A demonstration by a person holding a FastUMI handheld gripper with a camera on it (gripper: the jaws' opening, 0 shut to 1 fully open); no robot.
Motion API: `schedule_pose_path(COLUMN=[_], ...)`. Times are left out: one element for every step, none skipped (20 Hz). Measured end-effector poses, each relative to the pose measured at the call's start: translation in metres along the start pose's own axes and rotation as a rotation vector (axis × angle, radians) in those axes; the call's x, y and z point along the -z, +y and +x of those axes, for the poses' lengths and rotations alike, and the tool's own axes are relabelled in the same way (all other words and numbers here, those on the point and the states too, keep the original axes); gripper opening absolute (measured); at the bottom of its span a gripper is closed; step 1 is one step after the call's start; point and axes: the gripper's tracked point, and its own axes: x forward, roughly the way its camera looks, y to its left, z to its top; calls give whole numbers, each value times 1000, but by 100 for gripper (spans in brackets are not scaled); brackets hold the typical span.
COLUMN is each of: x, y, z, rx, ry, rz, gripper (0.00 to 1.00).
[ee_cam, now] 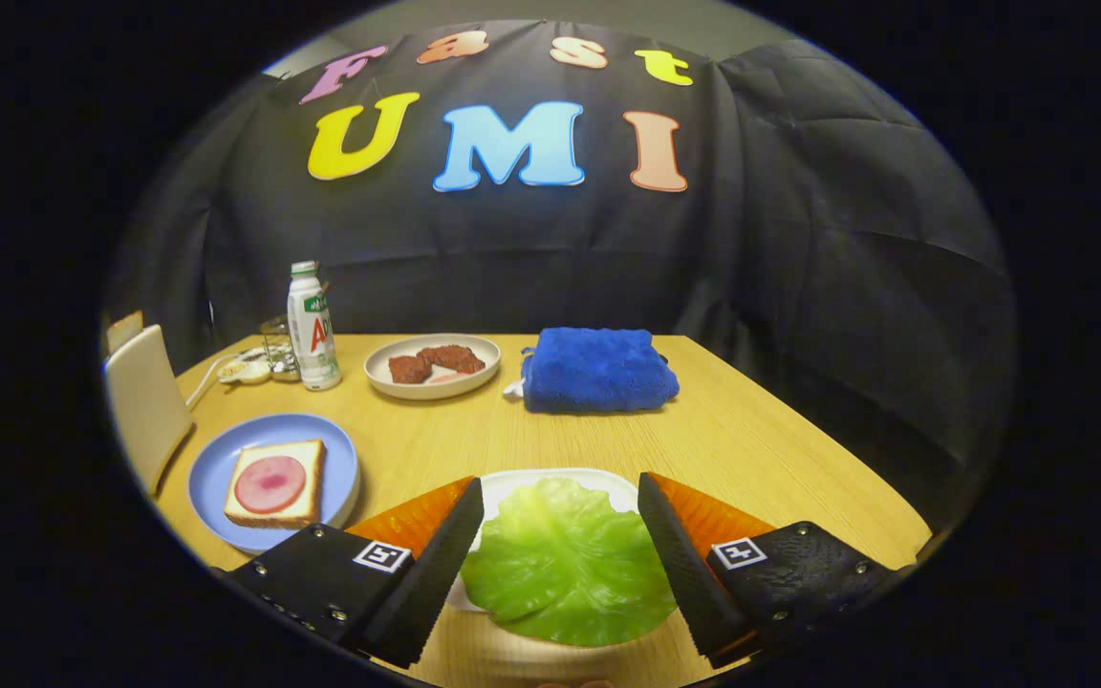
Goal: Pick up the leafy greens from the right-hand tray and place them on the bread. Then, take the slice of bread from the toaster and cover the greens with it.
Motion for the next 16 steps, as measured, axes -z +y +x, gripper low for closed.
schedule_pose_path(x=[5, 14, 21, 29, 34, 35, 37, 40, 41, 43, 43, 45, 43, 43, 42, 43], y=[-2, -3, -4, -5, -5, -4, -4, -4, -3, -2, -1, 2, 1, 7, 11, 12], z=[5, 8, 12, 14, 17, 17, 16, 17, 17, 18, 17, 21, 19, 20, 19, 19], rx=[3, 4, 2, 5, 0, -6, -9, -21, -34, -46, -52, -60, -56, -84, -85, -80], ry=[32, 65, 98, 131, 162, 164, 175, 188, 198, 207, 214, 214, 211, 210, 208, 210], rz=[-10, -11, -9, -14, -15, -9, -3, 10, 27, 48, 76, 78, 66, 67, 63, 47], gripper=[99, 99, 99, 99, 99, 99, 99, 99, 99, 98, 98, 97, 91, 91, 78, 64])
